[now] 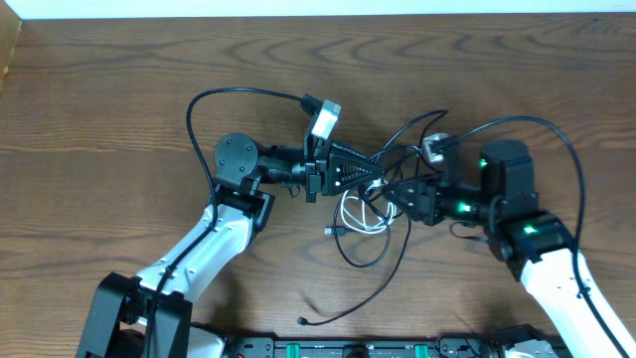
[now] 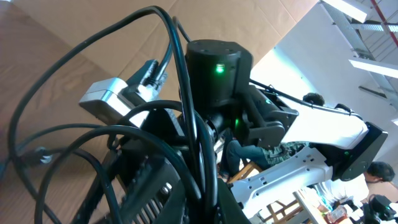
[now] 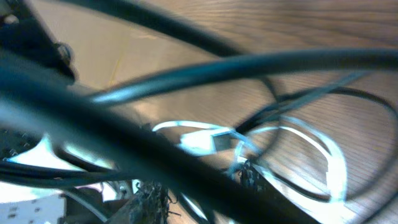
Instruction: Untangle cables
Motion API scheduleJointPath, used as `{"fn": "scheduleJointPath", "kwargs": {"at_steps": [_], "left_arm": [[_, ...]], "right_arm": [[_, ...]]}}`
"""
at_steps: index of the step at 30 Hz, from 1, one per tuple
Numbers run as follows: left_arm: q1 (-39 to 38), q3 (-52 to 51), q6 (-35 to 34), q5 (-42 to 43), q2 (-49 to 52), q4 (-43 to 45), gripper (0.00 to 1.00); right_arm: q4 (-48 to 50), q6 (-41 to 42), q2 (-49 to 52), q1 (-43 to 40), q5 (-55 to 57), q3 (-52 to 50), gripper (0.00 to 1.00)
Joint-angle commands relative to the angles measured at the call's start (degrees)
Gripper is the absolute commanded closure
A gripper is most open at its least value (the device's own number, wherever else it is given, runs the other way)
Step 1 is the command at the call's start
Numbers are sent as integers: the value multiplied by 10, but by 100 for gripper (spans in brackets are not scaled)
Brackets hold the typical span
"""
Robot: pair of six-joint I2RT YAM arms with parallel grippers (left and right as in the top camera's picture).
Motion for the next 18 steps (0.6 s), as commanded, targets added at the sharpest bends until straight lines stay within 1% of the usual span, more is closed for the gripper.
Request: {"fn": "scheduleJointPath", "kwargs": {"at_steps": [1,5,8,10,14,18], "left_arm": [[-1,6,10,6,0,7,92],[-1,6,10,-18,0,2,92],[-1,6,10,-64,0,-2,92],[-1,6,2,-101,0,-7,92],[-1,6,-56,-191,0,-44,92],[-1,6,-118,-249,0,-78,92]], "right_arm": [[-21,-37,-32,-50,5,8,61],[-51,-37,-76,-100,-34,8,60],[-73,-37,-103,-104,-68,8,57],[-92,-37,-115,-99,-70,8,55],[-125,-37,-117,-83,-66,8,57],[-146,-37,-112,-57,-66,8,58]]}}
